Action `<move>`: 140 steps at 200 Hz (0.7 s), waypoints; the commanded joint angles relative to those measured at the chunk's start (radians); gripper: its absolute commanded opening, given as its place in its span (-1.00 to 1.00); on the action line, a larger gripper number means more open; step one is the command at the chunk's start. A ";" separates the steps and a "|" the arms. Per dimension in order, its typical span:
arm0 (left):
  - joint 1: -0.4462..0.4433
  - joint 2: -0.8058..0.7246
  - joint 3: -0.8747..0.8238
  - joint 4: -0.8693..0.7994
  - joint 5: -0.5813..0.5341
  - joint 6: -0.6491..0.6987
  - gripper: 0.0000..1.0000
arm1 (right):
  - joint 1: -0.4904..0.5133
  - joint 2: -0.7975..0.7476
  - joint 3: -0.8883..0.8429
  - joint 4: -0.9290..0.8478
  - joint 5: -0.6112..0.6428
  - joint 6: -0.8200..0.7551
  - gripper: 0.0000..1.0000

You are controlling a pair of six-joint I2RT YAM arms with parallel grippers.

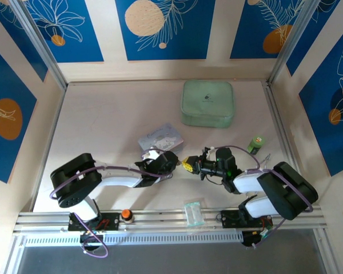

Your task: Unlock a padlock with a key

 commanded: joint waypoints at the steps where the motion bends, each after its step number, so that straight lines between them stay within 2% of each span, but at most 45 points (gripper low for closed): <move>1: 0.008 -0.031 0.023 -0.006 -0.058 -0.007 -1.00 | -0.006 0.054 -0.017 0.143 -0.007 0.054 -1.00; 66: 0.042 -0.014 0.014 0.017 -0.051 -0.021 -1.00 | -0.013 0.063 -0.033 0.134 -0.031 0.038 -1.00; 86: 0.043 -0.019 0.023 0.003 -0.056 -0.019 -1.00 | -0.014 0.079 -0.046 0.182 -0.026 0.050 -1.00; 110: 0.063 -0.018 -0.009 0.071 -0.044 -0.035 -1.00 | -0.013 0.100 -0.031 0.190 -0.041 0.041 -1.00; 140: 0.064 -0.023 -0.009 0.082 -0.022 -0.036 -1.00 | -0.008 0.169 -0.016 0.300 -0.050 0.066 -1.00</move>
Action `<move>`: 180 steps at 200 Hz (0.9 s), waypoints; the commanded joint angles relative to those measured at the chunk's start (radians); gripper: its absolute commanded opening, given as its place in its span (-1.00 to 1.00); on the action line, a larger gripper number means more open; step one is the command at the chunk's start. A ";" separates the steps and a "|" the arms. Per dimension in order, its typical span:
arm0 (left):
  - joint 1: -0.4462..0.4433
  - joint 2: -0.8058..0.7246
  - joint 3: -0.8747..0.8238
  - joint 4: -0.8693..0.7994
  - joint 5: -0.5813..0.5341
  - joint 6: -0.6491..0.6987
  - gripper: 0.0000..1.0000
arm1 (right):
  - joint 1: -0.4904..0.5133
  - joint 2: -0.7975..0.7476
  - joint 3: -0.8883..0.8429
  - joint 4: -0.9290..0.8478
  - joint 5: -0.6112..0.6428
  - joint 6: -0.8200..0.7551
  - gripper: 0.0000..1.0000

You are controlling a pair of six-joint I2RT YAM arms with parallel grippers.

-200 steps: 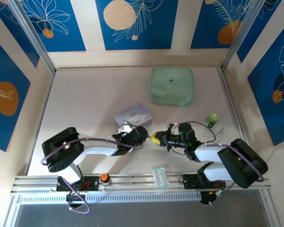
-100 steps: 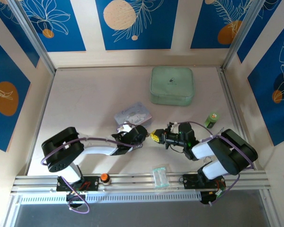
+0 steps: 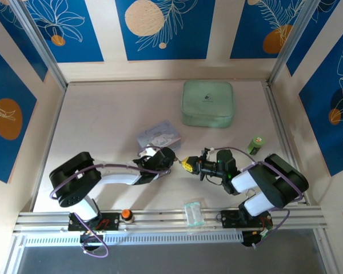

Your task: Unlock a padlock with a key

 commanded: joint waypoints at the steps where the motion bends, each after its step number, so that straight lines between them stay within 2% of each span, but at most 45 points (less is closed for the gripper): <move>1: 0.012 -0.021 -0.008 0.071 -0.011 -0.014 -1.00 | 0.001 0.051 0.015 0.095 -0.027 0.016 -1.00; 113: 0.008 -0.057 -0.029 0.108 0.024 -0.018 -1.00 | -0.010 0.131 0.020 0.232 -0.009 0.015 -1.00; 147: 0.008 -0.064 -0.041 0.170 0.049 -0.012 -1.00 | -0.033 0.153 0.061 0.169 -0.084 0.005 -1.00; 180: 0.008 -0.069 -0.040 0.200 0.086 0.000 -1.00 | -0.049 0.247 0.075 0.236 -0.115 0.018 -1.00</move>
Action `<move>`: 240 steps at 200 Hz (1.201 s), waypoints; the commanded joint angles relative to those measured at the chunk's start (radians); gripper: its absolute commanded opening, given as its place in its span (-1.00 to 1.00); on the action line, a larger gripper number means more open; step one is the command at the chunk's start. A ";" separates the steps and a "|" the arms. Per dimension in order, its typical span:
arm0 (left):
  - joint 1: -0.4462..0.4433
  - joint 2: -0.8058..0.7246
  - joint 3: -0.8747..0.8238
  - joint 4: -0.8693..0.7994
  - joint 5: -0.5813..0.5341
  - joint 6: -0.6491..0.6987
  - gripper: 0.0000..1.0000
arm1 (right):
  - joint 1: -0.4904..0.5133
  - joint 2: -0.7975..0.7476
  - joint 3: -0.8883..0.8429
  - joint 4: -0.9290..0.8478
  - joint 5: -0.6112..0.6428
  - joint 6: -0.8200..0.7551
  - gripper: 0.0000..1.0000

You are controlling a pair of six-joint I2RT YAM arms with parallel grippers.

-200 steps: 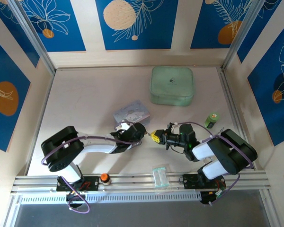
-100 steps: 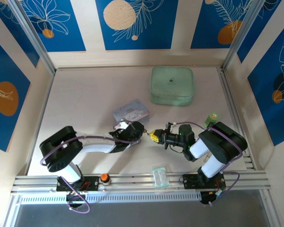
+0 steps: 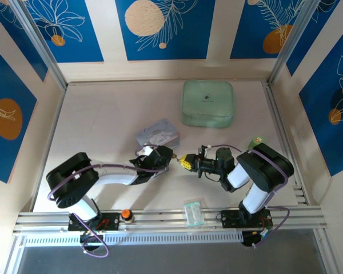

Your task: Unlock a padlock with a key

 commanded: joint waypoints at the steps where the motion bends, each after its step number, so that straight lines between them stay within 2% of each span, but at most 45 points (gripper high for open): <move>1: -0.011 -0.042 0.004 0.109 0.068 0.006 -1.00 | -0.017 0.050 0.029 0.028 -0.020 -0.006 -1.00; 75: -0.020 -0.004 -0.019 0.202 0.102 -0.012 -1.00 | -0.063 0.065 0.039 0.027 -0.057 -0.018 -1.00; 122: -0.024 0.005 -0.023 0.249 0.125 -0.007 -1.00 | -0.057 0.123 0.058 0.027 -0.068 -0.026 -1.00; 149: -0.031 0.004 -0.017 0.222 0.160 -0.010 -1.00 | -0.065 0.126 0.073 0.028 -0.075 -0.032 -1.00; 202: -0.062 0.058 -0.015 0.316 0.188 -0.029 -1.00 | -0.027 0.172 0.102 0.027 -0.064 -0.043 -1.00; 240: -0.062 0.042 0.002 0.248 0.191 -0.012 -1.00 | -0.016 0.184 0.109 0.027 -0.063 -0.066 -1.00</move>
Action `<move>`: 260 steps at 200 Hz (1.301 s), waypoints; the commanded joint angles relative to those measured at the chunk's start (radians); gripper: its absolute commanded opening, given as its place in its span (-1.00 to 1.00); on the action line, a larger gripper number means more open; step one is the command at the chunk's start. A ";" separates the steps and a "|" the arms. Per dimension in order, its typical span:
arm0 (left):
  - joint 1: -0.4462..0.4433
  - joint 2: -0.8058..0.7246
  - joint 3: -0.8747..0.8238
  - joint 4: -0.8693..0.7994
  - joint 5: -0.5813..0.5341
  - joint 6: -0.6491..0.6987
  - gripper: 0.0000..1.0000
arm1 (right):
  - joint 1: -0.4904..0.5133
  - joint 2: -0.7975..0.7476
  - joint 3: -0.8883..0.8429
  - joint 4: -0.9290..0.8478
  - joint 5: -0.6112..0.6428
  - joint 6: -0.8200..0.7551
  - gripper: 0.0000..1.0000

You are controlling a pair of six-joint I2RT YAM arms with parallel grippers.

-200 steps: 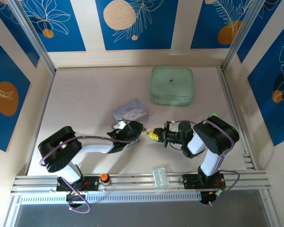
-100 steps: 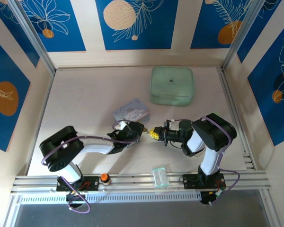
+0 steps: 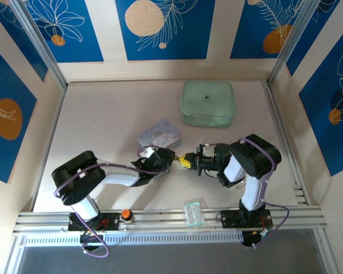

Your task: Unlock a padlock with a key

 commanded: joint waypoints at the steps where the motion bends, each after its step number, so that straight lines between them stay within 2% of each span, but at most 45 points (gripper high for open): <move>1: -0.051 -0.014 0.034 0.116 0.137 -0.038 -1.00 | 0.028 0.022 0.035 -0.022 0.034 -0.042 -1.00; 22: -0.048 -0.027 0.016 0.070 0.117 -0.036 -1.00 | 0.024 0.015 0.016 -0.034 0.037 -0.061 -1.00; 49: -0.036 -0.031 -0.024 0.058 0.101 -0.045 -1.00 | 0.015 0.015 -0.018 -0.063 0.046 -0.101 -0.62; 73: -0.033 -0.043 -0.046 0.032 0.088 -0.045 -1.00 | 0.005 0.018 -0.039 -0.096 0.055 -0.135 -0.40; 101: -0.032 -0.054 -0.065 0.026 0.080 -0.040 -1.00 | -0.001 0.016 -0.049 -0.116 0.064 -0.180 -0.27; 119: -0.032 -0.070 -0.081 -0.011 0.080 -0.027 -1.00 | -0.007 -0.013 -0.053 -0.145 0.062 -0.240 -0.06; 133: -0.032 -0.082 -0.091 -0.047 0.089 -0.016 -1.00 | -0.012 -0.067 -0.044 -0.234 0.048 -0.316 0.09; 144: -0.031 -0.090 -0.098 -0.076 0.100 -0.006 -1.00 | -0.010 -0.133 -0.025 -0.390 0.049 -0.393 0.19; 161: -0.029 -0.102 -0.107 -0.124 0.111 0.006 -1.00 | 0.002 -0.247 0.031 -0.666 0.068 -0.541 0.22; 189: -0.028 -0.124 -0.127 -0.159 0.104 0.023 -1.00 | 0.027 -0.421 0.115 -1.066 0.188 -0.752 0.24; 211: -0.023 -0.132 -0.137 -0.177 0.096 0.035 -1.00 | 0.041 -0.512 0.151 -1.240 0.276 -0.889 0.22; 225: -0.020 -0.133 -0.146 -0.171 0.097 0.039 -1.00 | 0.088 -0.567 0.185 -1.365 0.403 -0.993 0.24; 238: -0.019 -0.134 -0.149 -0.175 0.098 0.050 -1.00 | 0.159 -0.601 0.242 -1.502 0.586 -1.082 0.29; 246: -0.017 -0.135 -0.150 -0.183 0.096 0.054 -1.00 | 0.204 -0.617 0.270 -1.559 0.697 -1.134 0.47; 249: -0.017 -0.135 -0.150 -0.183 0.094 0.057 -1.00 | 0.218 -0.622 0.278 -1.573 0.727 -1.159 0.69; 252: -0.017 -0.135 -0.151 -0.182 0.093 0.060 -1.00 | 0.237 -0.628 0.287 -1.586 0.770 -1.182 0.99; 260: -0.015 -0.136 -0.151 -0.184 0.094 0.068 -1.00 | 0.272 -0.636 0.305 -1.611 0.879 -1.183 0.99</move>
